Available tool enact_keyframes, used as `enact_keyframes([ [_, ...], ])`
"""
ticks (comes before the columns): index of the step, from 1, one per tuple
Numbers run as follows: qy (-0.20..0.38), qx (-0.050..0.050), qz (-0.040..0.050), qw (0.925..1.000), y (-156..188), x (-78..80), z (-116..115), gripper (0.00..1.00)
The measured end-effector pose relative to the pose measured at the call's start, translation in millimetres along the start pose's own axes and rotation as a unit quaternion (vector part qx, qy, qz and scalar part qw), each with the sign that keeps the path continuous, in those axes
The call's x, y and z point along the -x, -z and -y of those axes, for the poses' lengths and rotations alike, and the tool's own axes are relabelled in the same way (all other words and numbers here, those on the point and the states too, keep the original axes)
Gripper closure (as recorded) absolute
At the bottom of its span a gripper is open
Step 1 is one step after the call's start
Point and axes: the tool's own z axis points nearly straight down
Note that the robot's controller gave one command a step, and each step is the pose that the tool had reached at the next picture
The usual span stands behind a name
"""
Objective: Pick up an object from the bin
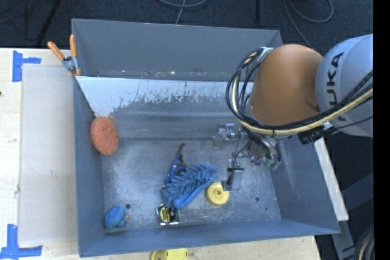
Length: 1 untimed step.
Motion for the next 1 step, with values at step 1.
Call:
enact_keyframes([
  [1,0.0,0.0,0.0039,1.0,4.1,1.6,0.1,0.0],
])
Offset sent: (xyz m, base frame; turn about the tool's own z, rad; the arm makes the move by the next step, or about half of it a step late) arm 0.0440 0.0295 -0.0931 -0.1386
